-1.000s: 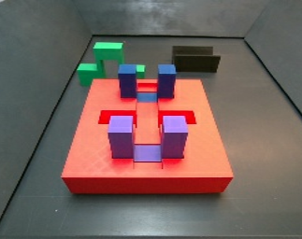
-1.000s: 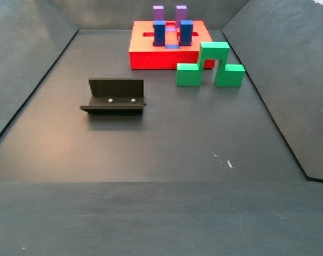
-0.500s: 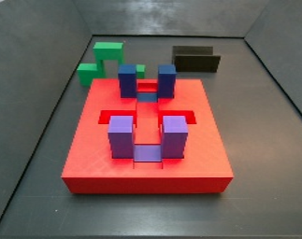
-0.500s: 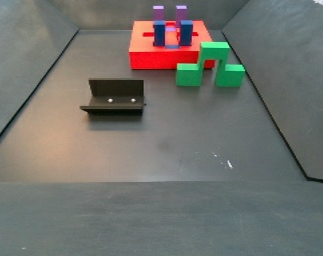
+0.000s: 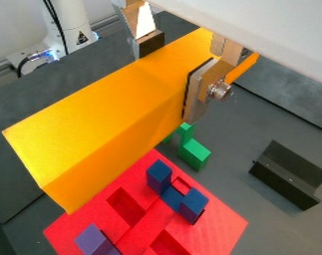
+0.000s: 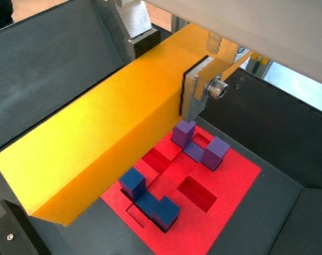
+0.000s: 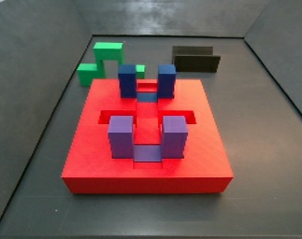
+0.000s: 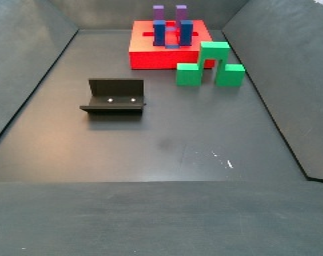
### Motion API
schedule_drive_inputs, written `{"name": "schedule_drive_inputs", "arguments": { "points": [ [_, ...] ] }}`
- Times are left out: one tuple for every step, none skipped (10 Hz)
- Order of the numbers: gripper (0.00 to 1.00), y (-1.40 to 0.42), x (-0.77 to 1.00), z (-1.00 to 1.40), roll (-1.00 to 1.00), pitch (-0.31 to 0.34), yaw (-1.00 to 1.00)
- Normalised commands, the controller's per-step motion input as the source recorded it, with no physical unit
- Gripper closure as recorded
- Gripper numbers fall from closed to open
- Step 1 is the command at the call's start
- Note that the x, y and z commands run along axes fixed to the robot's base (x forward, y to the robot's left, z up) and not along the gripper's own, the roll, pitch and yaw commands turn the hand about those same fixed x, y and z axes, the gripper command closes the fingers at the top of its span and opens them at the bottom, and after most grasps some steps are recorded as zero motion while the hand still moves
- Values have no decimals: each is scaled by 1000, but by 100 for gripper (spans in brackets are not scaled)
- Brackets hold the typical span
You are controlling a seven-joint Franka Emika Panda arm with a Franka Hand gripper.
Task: Pick up the yellow object. Move up. Move to above the board. Insert the yellow object.
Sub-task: Insert the yellow object.
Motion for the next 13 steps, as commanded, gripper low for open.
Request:
{"name": "schedule_drive_inputs", "arguments": {
  "points": [
    [100,0,51,-131,0,36,0],
    [100,0,54,-251,0,40,0],
    [100,0,114,-671,0,40,0],
    [100,-17,237,-974,104,43,86],
    [100,-63,234,-969,109,47,106],
    [100,-106,200,-1000,93,40,143],
    [100,-143,169,-1000,90,20,174],
    [100,-180,111,-1000,100,0,180],
    [100,-223,0,-986,183,-6,163],
    [100,-177,-40,-754,153,-113,46],
    [100,-203,-6,-551,139,-147,11],
    [100,-200,-11,-426,51,-134,0],
    [100,-183,-94,-357,14,-100,0]
  ]
}}
